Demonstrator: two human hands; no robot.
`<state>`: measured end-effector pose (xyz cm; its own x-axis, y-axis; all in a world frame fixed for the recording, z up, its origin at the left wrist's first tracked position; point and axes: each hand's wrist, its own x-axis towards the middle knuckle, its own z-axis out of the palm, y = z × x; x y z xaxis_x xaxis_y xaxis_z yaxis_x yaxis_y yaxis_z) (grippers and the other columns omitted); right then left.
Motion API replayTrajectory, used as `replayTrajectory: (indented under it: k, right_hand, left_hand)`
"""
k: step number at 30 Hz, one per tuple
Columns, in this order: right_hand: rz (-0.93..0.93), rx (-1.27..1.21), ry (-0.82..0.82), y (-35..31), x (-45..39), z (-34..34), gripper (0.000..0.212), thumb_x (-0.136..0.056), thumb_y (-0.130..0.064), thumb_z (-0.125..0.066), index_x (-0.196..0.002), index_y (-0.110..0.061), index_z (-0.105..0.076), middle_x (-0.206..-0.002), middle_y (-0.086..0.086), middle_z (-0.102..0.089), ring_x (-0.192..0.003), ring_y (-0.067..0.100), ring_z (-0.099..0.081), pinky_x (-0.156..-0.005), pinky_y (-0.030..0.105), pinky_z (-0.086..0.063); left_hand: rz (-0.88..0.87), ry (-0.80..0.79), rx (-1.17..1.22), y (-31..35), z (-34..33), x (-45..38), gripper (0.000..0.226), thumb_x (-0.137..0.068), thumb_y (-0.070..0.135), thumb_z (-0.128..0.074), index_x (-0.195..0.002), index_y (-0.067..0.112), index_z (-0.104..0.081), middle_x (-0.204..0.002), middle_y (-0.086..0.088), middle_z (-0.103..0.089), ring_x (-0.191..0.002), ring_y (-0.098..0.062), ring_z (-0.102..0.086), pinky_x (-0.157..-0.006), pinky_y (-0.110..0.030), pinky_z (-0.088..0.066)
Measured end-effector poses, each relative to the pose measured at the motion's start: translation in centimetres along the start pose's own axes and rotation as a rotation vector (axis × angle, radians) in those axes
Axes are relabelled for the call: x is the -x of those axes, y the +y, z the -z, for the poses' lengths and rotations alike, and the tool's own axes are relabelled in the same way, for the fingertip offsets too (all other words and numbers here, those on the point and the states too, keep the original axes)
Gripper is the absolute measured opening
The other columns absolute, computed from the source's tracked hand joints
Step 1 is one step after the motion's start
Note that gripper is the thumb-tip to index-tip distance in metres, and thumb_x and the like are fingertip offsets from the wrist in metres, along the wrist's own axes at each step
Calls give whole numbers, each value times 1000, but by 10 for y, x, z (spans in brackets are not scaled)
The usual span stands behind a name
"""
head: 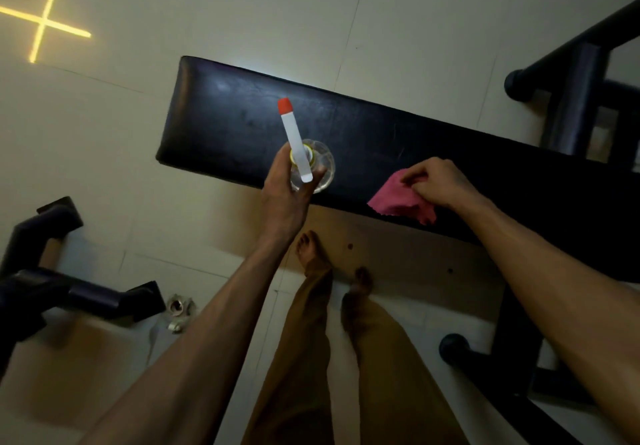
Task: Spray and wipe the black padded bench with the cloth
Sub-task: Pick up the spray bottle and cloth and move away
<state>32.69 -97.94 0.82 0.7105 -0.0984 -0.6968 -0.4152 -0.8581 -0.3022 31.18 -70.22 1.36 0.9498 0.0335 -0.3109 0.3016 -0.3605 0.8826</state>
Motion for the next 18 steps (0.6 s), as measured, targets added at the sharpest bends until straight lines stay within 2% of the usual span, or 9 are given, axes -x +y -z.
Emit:
replayTrajectory:
  k: [3, 7, 12, 15, 18]
  right_hand:
    - [37, -86, 88, -16, 42, 0, 38, -92, -5, -59, -118, -29, -73, -138, 3, -60, -117, 25, -60, -96, 37, -51]
    - [205, -78, 244, -42, 98, 0, 32, -92, -9, -62, -116, -25, -74, -123, 3, -71, -107, 23, -67, -95, 36, -54]
    - [536, 100, 316, -102, 179, 11, 33, -87, -13, -67, -116, -25, -75, -111, 2, -73, -95, 24, -68, -83, 35, -56]
    - [705, 207, 356, -147, 234, 16, 24, -88, -17, -65, -108, -25, -77, -95, 0, -73, -81, 24, -68, -69, 31, -52]
    - [829, 300, 367, -198, 285, 11, 17, -89, -22, -62, -98, -27, -75, -85, -4, -72, -72, 23, -64, -61, 35, -52]
  left_hand:
    - [1, 25, 18, 23, 21, 38, 44, -91, 37, -72, -112, 67, -46, -108, 34, -60, -104, 9, -59, -86, -20, -54]
    - [-32, 83, 50, 48, 50, 93, 42, -92, 21, -75, -114, 47, -51, -108, 23, -61, -97, 18, -57, -84, -11, -49]
    - [-60, 218, -1, 75, 109, 164, 42, -92, 22, -74, -132, 19, -60, -116, 17, -61, -96, 24, -55, -80, 3, -39]
    - [-51, 332, -8, 86, 147, 218, 40, -93, 23, -73, -130, 20, -60, -120, 10, -64, -107, 4, -59, -83, 4, -37]
    - [-27, 471, 8, 86, 190, 270, 38, -92, 22, -74, -127, 12, -62, -119, 3, -67, -113, -11, -61, -85, 3, -37]
